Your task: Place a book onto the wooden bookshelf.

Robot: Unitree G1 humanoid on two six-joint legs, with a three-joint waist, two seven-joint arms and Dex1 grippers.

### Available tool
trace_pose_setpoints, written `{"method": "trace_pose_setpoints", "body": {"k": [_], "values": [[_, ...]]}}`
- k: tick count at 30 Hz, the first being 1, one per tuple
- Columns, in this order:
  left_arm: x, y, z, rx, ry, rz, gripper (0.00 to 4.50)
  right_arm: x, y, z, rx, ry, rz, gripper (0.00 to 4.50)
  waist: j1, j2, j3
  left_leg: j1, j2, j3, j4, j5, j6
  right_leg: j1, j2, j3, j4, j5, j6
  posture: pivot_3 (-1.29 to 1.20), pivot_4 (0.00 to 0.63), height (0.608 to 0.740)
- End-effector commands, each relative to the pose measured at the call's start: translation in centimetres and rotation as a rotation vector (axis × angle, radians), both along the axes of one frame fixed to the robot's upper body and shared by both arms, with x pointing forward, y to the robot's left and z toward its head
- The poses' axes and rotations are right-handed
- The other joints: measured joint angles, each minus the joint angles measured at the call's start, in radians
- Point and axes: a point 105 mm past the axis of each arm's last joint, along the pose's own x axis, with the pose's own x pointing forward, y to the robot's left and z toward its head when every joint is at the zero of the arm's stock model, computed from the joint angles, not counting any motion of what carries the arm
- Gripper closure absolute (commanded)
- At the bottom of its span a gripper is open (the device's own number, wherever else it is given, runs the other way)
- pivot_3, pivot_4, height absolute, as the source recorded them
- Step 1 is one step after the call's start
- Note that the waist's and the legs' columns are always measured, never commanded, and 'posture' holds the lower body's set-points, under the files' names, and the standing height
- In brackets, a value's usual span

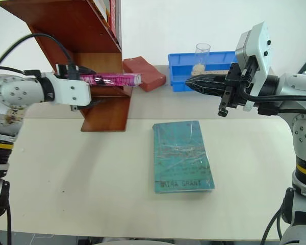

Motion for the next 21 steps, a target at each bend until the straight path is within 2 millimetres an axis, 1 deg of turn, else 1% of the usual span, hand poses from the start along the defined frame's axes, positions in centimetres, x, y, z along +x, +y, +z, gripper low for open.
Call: {"method": "trace_pose_setpoints", "body": {"k": [1,2,3,4,5,7,9,11,13,17,19,21], "values": [[-1.9,0.8,4.2,-0.128,-0.045,0.008,0.05,-0.2,-0.3,0.8,-0.01,-0.051,-0.003,4.5,0.0,0.0,0.0,0.0,0.0,0.0,0.0,0.0,0.0,0.0,0.0,0.0,0.0,0.0,0.0,0.0,0.15,0.649],[-2.4,1.0,5.2,-0.189,-0.034,0.009,0.05,-0.1,-0.4,0.8,-0.015,-0.051,-0.005,4.5,0.0,0.0,0.0,0.0,0.0,0.0,0.0,0.0,0.0,0.0,0.0,0.0,0.0,0.0,0.0,0.0,0.15,0.649],[-2.8,1.1,5.8,-0.229,-0.024,0.008,0.05,-0.1,-0.5,0.7,-0.018,-0.05,-0.007,4.5,0.0,0.0,0.0,0.001,0.0,0.0,0.0,0.0,0.0,0.0,0.0,0.0,0.0,0.0,0.0,0.0,0.15,0.649],[-3.6,1.2,6.6,-0.261,-0.009,-0.016,0.05,0.0,-0.6,0.6,-0.024,-0.048,-0.008,4.5,0.0,0.0,0.0,0.001,0.0,0.0,0.0,0.0,0.0,0.0,0.0,-0.001,0.0,0.0,0.0,0.0,0.15,0.649],[-4.9,0.7,7.3,-0.341,0.052,-0.066,0.05,0.0,-0.7,0.5,-0.031,-0.044,-0.008,4.5,-0.001,0.0,0.0,0.001,0.0,0.0,0.0,0.0,0.0,0.0,0.0,-0.001,0.0,0.0,0.001,0.0,0.15,0.649],[-6.6,0.1,7.6,-0.453,0.158,-0.127,0.05,0.1,-0.9,0.3,-0.052,-0.038,-0.005,4.5,-0.001,-0.001,0.001,0.001,0.0,0.0,0.0,0.0,0.0,0.0,0.0,-0.001,0.0,0.0,0.001,0.0,0.15,0.649],[-8.1,-0.3,6.2,-0.524,0.298,-0.155,0.05,0.1,-1.2,0.0,-0.092,-0.034,-0.002,4.5,-0.004,-0.001,0.001,0.003,0.001,0.0,0.0,0.0,0.0,0.0,0.0,-0.001,0.0,-0.001,0.001,0.0,0.15,0.649],[-9.2,-0.3,4.0,-0.579,0.448,-0.126,0.05,0.2,-1.7,-0.7,-0.158,-0.034,-0.005,4.5,-0.007,-0.001,0.002,0.006,0.001,0.001,-0.001,0.0,0.0,0.001,-0.001,-0.001,-0.002,-0.001,0.001,0.0,0.15,0.649],[-10.3,-0.2,1.7,-0.572,0.55,-0.086,0.05,0.3,-2.4,-1.4,-0.216,-0.036,-0.01,4.5,-0.011,-0.001,0.003,0.007,0.001,0.001,-0.002,0.0,0.0,0.001,-0.001,-0.001,-0.002,-0.001,0.001,0.0,0.15,0.649],[-11.9,-1.3,-1.5,-0.612,0.663,-0.07,0.05,0.9,-3.6,-2.3,-0.279,-0.052,-0.045,4.5,-0.016,-0.006,0.006,0.01,0.002,0.001,-0.002,0.0,0.0,0.001,0.0,-0.001,0.0,-0.001,-0.001,0.0,0.15,0.649],[-12.0,-0.8,-3.2,-0.635,0.686,-0.016,0.05,1.0,-3.9,-2.9,-0.298,-0.044,-0.049,4.5,-0.015,-0.007,0.006,0.01,0.002,0.002,-0.003,0.0,0.0,0.002,0.0,-0.001,-0.001,-0.001,-0.001,0.0,0.15,0.649],[-11.8,0.3,-4.8,-0.662,0.706,0.055,0.05,0.8,-4.0,-3.7,-0.313,-0.03,-0.046,4.5,-0.015,-0.007,0.006,0.011,0.002,0.002,-0.003,0.0,0.0,0.003,0.0,-0.001,-0.002,-0.001,-0.001,0.0,0.15,0.649]]}}
